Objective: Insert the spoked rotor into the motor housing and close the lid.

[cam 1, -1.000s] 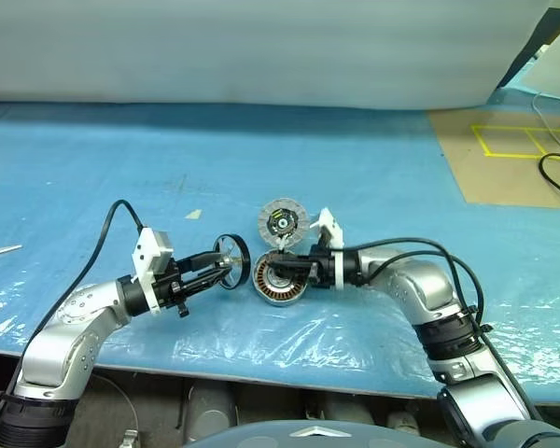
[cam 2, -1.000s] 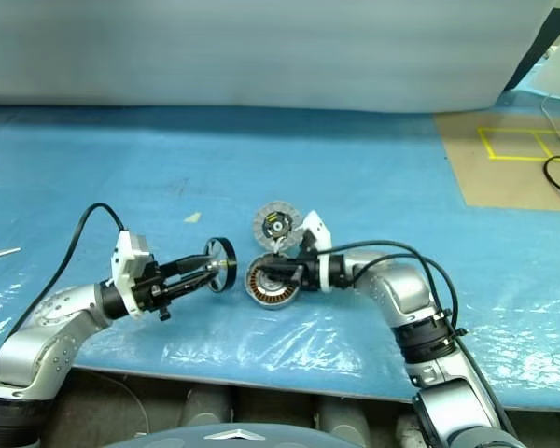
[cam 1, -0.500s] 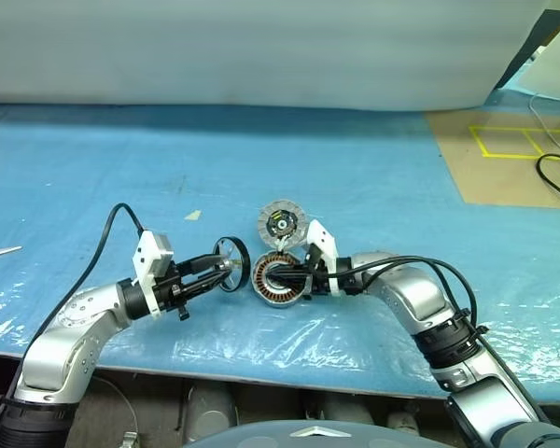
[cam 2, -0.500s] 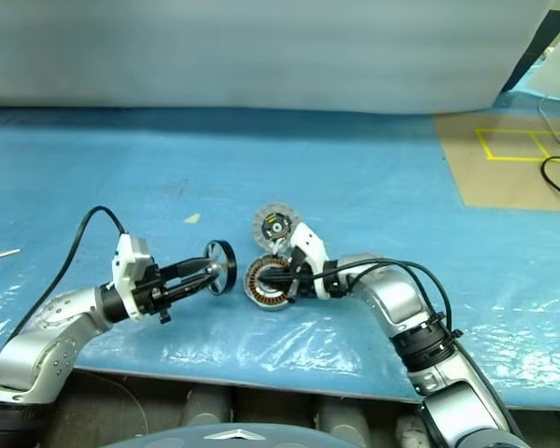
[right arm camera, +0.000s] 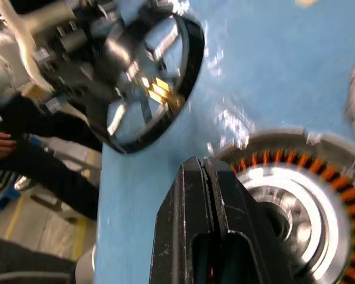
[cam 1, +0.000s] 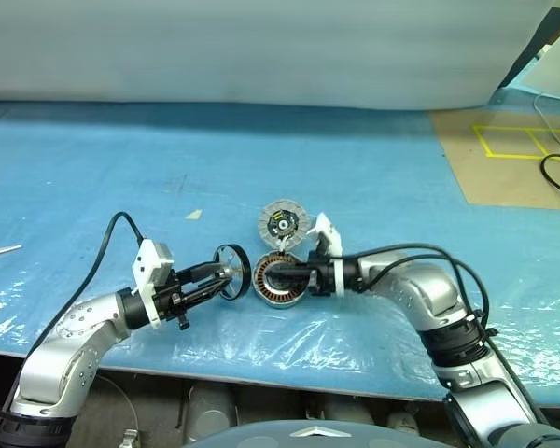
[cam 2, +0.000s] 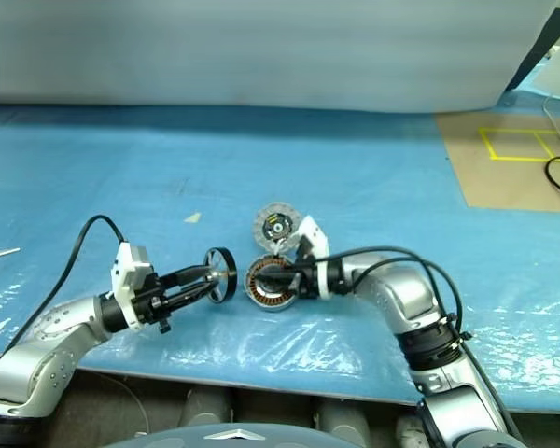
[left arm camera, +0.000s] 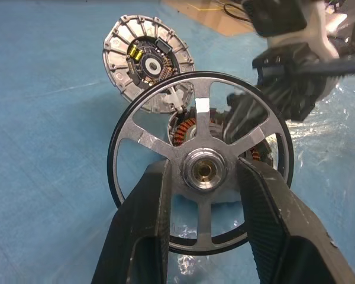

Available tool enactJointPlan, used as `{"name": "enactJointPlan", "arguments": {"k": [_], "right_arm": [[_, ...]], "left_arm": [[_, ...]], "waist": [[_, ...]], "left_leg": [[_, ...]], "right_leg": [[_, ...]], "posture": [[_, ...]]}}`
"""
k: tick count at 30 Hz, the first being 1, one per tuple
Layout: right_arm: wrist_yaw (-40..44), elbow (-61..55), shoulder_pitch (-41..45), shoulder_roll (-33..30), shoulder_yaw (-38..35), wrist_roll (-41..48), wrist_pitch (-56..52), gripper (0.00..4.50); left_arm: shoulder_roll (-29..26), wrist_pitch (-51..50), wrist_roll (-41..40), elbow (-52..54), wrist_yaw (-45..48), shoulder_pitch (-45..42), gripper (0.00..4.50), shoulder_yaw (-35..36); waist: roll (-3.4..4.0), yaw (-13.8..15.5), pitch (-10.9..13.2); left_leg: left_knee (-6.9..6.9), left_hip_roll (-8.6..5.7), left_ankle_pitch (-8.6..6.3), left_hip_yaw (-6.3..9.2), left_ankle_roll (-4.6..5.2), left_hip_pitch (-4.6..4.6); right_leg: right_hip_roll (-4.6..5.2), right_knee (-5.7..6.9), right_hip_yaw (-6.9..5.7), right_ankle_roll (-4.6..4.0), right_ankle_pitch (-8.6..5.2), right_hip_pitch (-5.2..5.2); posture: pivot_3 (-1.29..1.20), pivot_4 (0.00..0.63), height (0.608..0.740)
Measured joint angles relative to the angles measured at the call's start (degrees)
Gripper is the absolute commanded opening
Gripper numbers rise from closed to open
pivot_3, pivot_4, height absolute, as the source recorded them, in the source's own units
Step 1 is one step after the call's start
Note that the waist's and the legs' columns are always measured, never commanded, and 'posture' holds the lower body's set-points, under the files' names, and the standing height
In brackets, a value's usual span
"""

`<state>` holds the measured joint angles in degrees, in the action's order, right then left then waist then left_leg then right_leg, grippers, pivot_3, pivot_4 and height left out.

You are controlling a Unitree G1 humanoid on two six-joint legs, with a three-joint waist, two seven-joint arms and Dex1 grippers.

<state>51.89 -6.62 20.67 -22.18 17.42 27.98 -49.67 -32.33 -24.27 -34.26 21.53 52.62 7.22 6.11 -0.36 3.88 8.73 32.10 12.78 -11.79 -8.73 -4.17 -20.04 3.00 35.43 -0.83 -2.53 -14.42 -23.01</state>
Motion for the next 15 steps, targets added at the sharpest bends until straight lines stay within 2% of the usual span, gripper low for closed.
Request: {"name": "enactJointPlan", "arguments": {"k": [3,5,10,15], "right_arm": [[-0.2,0.6,0.4,-0.1,3.6,-3.6,5.7,0.00],[-0.2,0.8,0.1,-0.2,2.8,-3.3,6.0,0.00],[-0.3,2.2,-0.1,0.4,-3.6,2.6,-0.8,0.00],[-1.8,3.6,3.7,2.4,-11.8,8.2,-4.9,0.00]], "left_arm": [[0.0,0.0,-0.1,0.4,-0.4,0.0,1.39,0.0],[0.0,0.0,-0.1,0.7,-0.4,0.1,1.39,0.0],[0.0,0.0,-0.2,0.8,-0.4,0.3,1.39,0.0],[0.0,0.0,-0.2,0.8,-0.4,-0.4,1.39,-0.1]], "waist": [[0.02,-0.1,0.0],[0.02,0.0,0.0],[0.02,0.0,0.0],[0.03,-0.1,0.0]], "left_leg": [[0.03,0.00,0.00,-0.03,0.01,0.16],[0.06,-0.03,0.00,-0.04,0.03,0.36],[0.10,-0.05,0.02,-0.04,0.06,0.26],[0.06,-0.02,0.03,-0.04,0.06,0.02]], "right_leg": [[0.02,0.00,0.04,-0.01,-0.02,0.24],[0.06,-0.01,0.07,-0.01,-0.03,0.36],[0.06,0.00,0.09,-0.01,-0.02,0.28],[0.01,0.03,0.08,-0.01,-0.01,-0.01]], "posture": [[0.00,0.150,0.740],[0.00,0.150,0.740],[0.00,0.150,0.740],[0.00,0.150,0.740]]}}
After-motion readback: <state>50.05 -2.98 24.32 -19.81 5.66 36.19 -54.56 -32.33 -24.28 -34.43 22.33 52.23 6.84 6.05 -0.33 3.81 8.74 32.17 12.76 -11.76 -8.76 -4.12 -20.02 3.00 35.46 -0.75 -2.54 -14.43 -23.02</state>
